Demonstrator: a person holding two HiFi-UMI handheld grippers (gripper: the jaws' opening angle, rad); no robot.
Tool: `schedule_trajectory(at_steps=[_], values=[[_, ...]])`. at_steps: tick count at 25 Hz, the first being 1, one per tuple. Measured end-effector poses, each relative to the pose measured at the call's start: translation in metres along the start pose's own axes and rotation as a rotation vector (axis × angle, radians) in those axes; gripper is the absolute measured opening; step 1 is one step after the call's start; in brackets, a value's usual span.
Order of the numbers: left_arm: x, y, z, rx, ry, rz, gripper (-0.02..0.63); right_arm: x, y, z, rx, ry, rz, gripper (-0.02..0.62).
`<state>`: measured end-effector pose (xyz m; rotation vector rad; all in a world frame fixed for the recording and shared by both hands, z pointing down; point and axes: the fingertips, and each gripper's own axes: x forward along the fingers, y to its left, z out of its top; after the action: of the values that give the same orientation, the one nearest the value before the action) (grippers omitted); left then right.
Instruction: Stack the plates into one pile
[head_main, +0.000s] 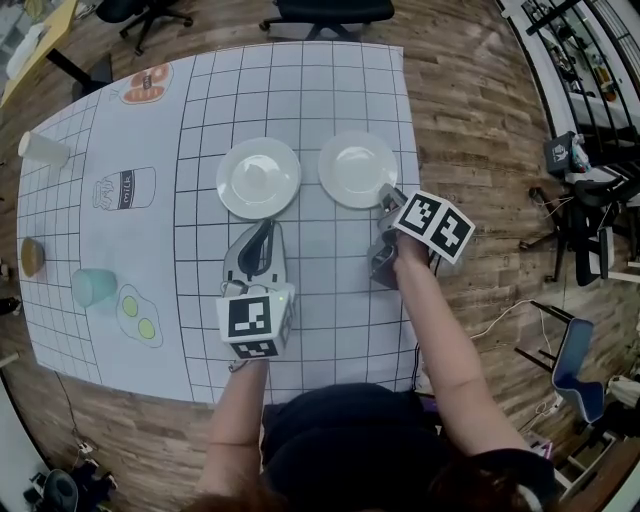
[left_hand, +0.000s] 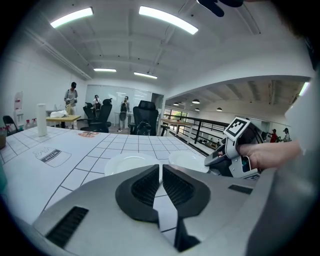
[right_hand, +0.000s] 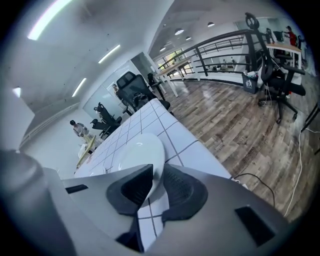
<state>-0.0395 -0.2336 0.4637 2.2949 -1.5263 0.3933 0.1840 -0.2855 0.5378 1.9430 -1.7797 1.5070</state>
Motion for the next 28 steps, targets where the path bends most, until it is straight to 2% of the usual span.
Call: schedule_trajectory(at_steps=[5, 20, 28], values=[[-0.004, 0.006, 0.001, 0.004, 0.004, 0.023, 0.041, -0.006, 0.002, 0.001, 0.031, -0.043, 0.034, 0.067], [-0.016, 0.005, 0.009, -0.012, -0.004, 0.045, 0.040, -0.034, 0.034, 0.014, 0.126, -0.173, 0.249, 0.031], [-0.030, 0.009, 0.024, -0.019, -0.046, 0.062, 0.041, -0.056, 0.064, 0.022, 0.068, -0.206, 0.352, 0.028]])
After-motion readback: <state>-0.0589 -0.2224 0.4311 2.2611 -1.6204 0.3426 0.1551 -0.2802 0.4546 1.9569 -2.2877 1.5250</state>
